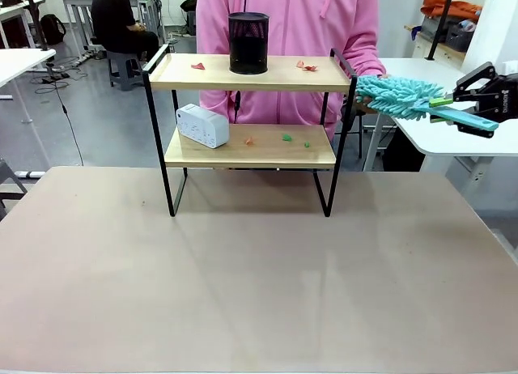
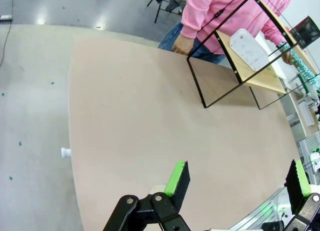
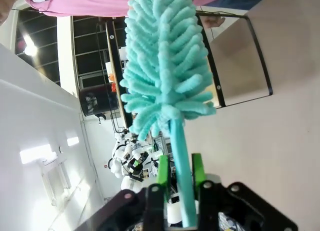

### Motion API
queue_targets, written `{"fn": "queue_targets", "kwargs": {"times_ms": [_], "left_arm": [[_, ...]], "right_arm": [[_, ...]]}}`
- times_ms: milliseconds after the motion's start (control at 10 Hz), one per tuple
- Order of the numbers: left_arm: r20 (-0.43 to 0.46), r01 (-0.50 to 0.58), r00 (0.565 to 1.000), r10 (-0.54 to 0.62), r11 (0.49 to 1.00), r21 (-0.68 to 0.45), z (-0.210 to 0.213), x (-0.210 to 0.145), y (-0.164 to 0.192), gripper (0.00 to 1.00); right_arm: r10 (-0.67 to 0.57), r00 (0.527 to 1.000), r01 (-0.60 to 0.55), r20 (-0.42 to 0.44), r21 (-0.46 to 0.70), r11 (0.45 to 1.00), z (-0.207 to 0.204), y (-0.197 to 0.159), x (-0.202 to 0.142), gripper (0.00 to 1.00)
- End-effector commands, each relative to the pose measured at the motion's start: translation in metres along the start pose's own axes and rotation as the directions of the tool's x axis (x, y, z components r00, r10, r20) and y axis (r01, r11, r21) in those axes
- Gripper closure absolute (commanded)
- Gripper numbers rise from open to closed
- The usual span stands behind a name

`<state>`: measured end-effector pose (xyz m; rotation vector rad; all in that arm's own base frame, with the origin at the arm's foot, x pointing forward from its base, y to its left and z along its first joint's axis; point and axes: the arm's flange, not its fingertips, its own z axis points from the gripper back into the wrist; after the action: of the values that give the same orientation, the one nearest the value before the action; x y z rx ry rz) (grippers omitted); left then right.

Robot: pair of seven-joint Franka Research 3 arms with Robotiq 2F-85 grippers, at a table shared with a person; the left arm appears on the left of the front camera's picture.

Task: Clean the shelf.
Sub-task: Pick up the Duster from the human.

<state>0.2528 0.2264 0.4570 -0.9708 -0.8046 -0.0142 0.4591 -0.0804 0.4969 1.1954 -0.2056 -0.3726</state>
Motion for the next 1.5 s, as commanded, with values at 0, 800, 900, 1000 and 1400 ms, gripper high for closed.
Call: {"fn": "queue_targets", "kwargs": {"times_ms": [0, 800, 900, 1000, 1400], "left_arm": [[0.017, 0.025, 1.0, -0.025, 1.0, -0.014, 0.0, 0.002, 0.0, 0.0], [0.017, 0.025, 1.0, -0.025, 1.0, -0.014, 0.0, 0.002, 0.0, 0.0], [0.017, 0.025, 1.0, -0.025, 1.0, -0.014, 0.0, 0.002, 0.0, 0.0], [0.017, 0.025, 1.0, -0.025, 1.0, -0.014, 0.0, 0.002, 0.0, 0.0], [0.017, 0.025, 1.0, -0.025, 1.0, -0.014, 0.0, 0.002, 0.0, 0.0]], "right_arm": [[0.001, 1.0, -0.002, 0.018, 0.029, 1.0, -0.004, 0.004, 0.003, 1.0], [0.204, 0.976, -0.207, -0.074, -0.031, 0.978, 0.051, 0.007, -0.024, 1.0], [0.257, 0.958, -0.264, -0.128, -0.038, 0.964, 0.086, 0.007, -0.051, 1.0], [0.264, 0.955, -0.275, -0.131, -0.07, 0.959, 0.12, 0.001, -0.079, 1.0], [0.372, 0.869, -0.416, -0.326, -0.073, 0.907, 0.191, -0.061, -0.148, 1.0]]}}
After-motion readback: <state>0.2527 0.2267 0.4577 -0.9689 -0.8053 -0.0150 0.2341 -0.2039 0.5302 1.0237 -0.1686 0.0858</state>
